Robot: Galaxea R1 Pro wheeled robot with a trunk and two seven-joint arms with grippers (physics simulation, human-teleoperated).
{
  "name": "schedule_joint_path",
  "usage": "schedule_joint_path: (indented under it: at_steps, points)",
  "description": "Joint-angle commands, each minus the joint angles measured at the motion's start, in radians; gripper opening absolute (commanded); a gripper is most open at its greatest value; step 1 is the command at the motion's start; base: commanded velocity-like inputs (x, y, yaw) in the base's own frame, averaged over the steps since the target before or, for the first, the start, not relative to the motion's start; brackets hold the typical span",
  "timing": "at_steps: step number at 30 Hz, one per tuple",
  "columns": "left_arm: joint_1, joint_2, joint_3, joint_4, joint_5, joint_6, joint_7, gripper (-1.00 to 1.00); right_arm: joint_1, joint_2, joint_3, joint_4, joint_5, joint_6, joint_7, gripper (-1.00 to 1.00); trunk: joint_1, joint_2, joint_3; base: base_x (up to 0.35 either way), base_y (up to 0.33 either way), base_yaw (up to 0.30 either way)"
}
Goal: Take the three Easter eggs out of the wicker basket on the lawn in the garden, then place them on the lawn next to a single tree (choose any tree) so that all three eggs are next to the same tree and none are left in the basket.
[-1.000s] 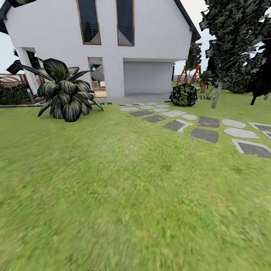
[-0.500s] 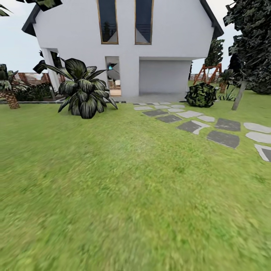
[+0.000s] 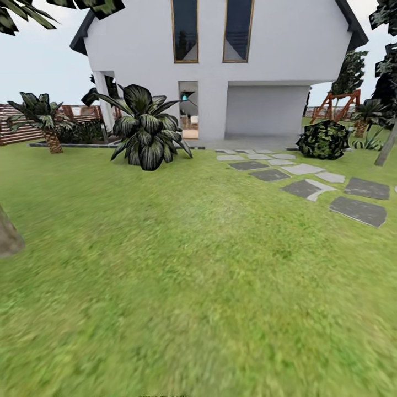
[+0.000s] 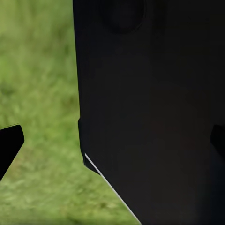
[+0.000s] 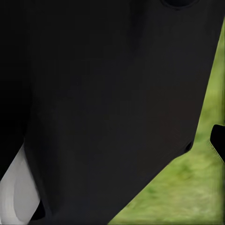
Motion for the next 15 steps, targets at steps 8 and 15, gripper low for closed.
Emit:
schedule_joint_path:
  at_steps: [8,15]
  points:
    - [-0.001,0.0,0.0,0.001,0.0,-0.003,0.0,1.0,0.0,0.001,0.001,0.001,0.001,0.0,-0.002,1.0,0.0,0.0,-0.005,0.0,0.0,0.254]
    - [-0.001,0.0,0.0,0.001,0.001,-0.003,0.0,1.0,0.0,0.001,0.0,0.001,0.001,-0.001,-0.002,1.0,0.0,0.0,-0.008,0.0,0.0,0.254]
